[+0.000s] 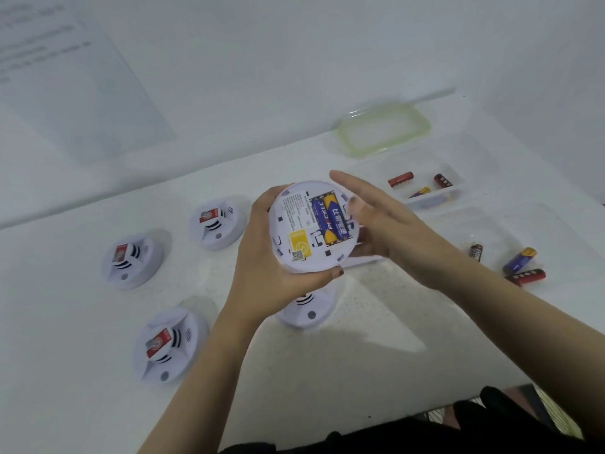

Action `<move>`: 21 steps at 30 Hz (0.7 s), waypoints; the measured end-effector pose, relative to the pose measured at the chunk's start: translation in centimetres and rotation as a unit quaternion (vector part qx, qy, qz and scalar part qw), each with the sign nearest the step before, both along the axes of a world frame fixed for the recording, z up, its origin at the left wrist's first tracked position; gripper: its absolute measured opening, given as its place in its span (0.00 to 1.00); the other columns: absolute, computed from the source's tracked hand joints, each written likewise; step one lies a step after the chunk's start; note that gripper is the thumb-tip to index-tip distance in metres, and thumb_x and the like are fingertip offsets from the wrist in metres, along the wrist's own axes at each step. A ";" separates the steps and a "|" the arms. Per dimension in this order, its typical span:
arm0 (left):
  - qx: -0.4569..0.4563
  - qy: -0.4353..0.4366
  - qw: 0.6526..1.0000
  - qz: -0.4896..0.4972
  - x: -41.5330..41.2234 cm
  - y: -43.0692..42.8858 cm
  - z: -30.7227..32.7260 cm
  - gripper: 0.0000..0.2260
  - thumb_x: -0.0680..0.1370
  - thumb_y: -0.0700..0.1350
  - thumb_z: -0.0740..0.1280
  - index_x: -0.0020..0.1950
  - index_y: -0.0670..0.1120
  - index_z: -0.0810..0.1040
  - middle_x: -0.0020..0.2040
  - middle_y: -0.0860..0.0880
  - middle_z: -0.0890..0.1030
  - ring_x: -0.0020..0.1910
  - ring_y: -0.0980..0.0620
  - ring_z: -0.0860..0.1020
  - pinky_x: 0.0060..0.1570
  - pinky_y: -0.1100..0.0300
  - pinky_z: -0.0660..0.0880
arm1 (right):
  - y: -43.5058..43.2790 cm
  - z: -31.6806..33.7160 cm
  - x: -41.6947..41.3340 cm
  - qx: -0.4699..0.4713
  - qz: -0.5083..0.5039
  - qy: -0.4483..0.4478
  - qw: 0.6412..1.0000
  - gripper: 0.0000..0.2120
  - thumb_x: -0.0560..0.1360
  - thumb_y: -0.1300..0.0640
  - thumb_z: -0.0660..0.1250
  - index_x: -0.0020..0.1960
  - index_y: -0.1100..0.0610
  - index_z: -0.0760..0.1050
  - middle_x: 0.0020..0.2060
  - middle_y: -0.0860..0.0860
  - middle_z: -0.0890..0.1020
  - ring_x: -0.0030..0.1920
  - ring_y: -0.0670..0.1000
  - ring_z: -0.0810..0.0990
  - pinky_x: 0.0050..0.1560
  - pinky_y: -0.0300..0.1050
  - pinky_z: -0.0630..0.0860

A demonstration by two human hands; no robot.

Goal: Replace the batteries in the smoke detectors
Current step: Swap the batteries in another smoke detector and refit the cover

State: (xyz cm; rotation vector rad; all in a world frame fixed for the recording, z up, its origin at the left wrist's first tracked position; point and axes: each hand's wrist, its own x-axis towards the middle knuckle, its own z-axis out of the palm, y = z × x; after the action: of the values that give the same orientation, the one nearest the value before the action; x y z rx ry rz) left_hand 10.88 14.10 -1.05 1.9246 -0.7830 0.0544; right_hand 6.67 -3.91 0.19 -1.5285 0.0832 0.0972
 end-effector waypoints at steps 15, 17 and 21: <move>0.028 0.028 0.999 0.006 -0.1 4.8 -1.1 0.41 0.54 0.55 0.81 0.62 0.62 0.63 0.57 0.76 0.70 0.59 0.72 0.72 0.51 0.79 0.68 | -0.9 -3.6 0.7 -0.690 0.113 -0.002 0.715 0.30 0.75 0.51 0.65 0.73 0.56 0.60 0.64 0.54 0.72 0.67 0.55 0.67 0.73 0.53 0.48; 0.029 0.023 0.999 0.007 -0.2 5.1 -1.0 0.40 0.55 0.59 0.78 0.62 0.63 0.63 0.58 0.77 0.69 0.59 0.74 0.71 0.52 0.80 0.67 | -1.0 -3.9 0.9 -0.664 0.065 -0.045 0.744 0.26 0.72 0.49 0.67 0.67 0.58 0.69 0.57 0.55 0.76 0.60 0.56 0.73 0.68 0.50 0.59; 0.026 0.009 1.000 0.011 -0.4 5.5 -1.0 0.38 0.55 0.61 0.76 0.61 0.64 0.64 0.58 0.78 0.68 0.59 0.75 0.70 0.52 0.81 0.66 | -0.1 -2.6 0.1 -0.438 -0.078 -0.071 0.893 0.26 0.69 0.49 0.72 0.64 0.56 0.73 0.55 0.49 0.77 0.54 0.48 0.75 0.54 0.41 0.69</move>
State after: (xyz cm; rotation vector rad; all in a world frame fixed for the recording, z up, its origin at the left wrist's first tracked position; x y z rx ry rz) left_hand 10.47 19.57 -2.09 1.9813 -0.7577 0.0317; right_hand 6.78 -4.02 -2.41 -2.4217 0.1451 -0.2142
